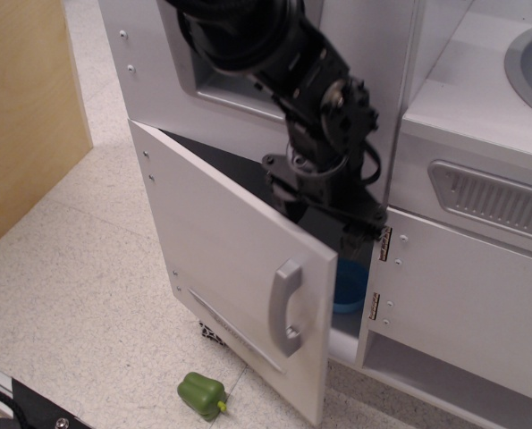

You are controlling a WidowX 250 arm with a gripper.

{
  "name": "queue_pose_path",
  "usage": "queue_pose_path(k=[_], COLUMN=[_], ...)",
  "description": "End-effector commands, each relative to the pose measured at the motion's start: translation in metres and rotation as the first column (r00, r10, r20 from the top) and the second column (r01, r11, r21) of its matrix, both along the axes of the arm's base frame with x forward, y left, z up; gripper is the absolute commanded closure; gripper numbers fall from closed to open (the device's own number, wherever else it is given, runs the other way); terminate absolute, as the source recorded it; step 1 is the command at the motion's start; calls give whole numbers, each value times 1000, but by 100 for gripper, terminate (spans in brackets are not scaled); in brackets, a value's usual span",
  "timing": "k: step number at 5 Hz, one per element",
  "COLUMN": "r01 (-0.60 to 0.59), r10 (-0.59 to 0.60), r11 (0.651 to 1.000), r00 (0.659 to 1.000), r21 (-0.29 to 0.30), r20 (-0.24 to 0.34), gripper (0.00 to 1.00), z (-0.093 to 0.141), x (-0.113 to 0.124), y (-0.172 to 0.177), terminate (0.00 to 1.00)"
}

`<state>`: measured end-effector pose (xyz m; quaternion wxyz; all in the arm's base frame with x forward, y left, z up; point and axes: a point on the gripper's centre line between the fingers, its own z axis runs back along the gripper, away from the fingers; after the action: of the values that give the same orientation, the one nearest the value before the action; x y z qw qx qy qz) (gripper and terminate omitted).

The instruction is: Open low fridge

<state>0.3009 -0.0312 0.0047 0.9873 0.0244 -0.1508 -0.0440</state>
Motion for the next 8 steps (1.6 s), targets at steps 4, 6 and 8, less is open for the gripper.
queue_pose_path(k=[4, 6, 8], r01=[13, 62, 87], r10=[11, -36, -63], r11=[988, 982, 983], r00=[988, 989, 987], r21=[155, 181, 163], r20=[-156, -147, -147], gripper=[0, 0, 0], z=[-38, -41, -31], x=[-47, -74, -82], y=[90, 135, 150], terminate=[0, 0, 0])
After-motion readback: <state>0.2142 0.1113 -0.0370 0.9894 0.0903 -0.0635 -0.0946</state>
